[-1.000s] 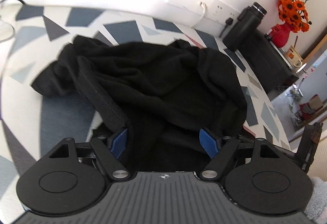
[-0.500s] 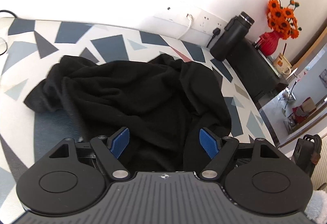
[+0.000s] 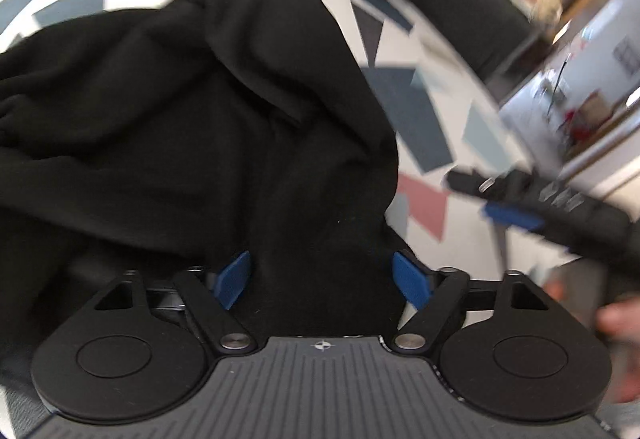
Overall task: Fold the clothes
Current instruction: 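Lower the black fleece onto the ironing board and open both grippers, then close the left gripper on an edge of the black fleece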
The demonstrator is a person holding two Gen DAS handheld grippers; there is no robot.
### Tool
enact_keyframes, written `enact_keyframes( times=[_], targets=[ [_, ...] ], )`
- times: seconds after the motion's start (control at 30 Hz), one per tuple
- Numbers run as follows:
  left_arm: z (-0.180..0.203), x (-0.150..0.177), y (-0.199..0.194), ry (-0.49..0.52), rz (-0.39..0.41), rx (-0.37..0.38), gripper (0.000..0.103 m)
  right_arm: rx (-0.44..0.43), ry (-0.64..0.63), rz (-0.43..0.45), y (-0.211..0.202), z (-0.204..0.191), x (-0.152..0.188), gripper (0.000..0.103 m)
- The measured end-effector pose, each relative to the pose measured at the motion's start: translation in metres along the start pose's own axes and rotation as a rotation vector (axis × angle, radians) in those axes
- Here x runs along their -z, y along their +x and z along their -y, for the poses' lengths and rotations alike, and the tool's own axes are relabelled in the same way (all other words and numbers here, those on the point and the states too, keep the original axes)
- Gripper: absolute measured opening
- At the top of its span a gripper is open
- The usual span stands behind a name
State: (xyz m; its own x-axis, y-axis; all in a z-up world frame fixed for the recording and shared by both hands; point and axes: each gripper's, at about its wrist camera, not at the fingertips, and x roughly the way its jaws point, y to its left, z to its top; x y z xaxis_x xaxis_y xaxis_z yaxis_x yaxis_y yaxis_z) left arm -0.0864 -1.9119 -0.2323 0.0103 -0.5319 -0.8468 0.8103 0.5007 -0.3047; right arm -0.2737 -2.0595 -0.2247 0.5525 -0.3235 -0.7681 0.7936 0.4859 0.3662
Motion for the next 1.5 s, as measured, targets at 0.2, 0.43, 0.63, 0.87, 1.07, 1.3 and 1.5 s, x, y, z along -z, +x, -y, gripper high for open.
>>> enact_keyframes(
  times=[0.2,0.43,0.63,0.87,1.07,1.3,1.5],
  targets=[
    [0.025,-0.001,0.011,0.120,0.050,-0.144,0.086,0.016,0.021,-0.012,0.002,0.027,-0.011,0.076],
    [-0.012,-0.002,-0.013,-0.023,0.092,-0.121,0.020,-0.019,0.008,-0.029,0.011,0.029,-0.019,0.076],
    [-0.021,-0.003,-0.067,-0.077,0.223,-0.118,0.019,-0.055,-0.043,-0.051,0.019,0.014,-0.022,0.076],
    [-0.027,-0.005,-0.109,-0.118,0.299,-0.135,0.019,-0.089,-0.087,-0.083,0.029,-0.012,-0.021,0.076],
    [-0.033,0.000,-0.124,-0.139,0.323,-0.138,0.019,-0.102,-0.107,-0.096,0.034,-0.026,-0.018,0.076],
    [-0.030,-0.009,-0.117,-0.146,0.300,-0.153,0.019,-0.106,-0.086,-0.121,0.040,-0.030,-0.015,0.076],
    [-0.035,-0.005,-0.113,-0.164,0.285,-0.141,0.020,-0.110,-0.101,-0.118,0.042,-0.038,-0.014,0.076]
  ],
)
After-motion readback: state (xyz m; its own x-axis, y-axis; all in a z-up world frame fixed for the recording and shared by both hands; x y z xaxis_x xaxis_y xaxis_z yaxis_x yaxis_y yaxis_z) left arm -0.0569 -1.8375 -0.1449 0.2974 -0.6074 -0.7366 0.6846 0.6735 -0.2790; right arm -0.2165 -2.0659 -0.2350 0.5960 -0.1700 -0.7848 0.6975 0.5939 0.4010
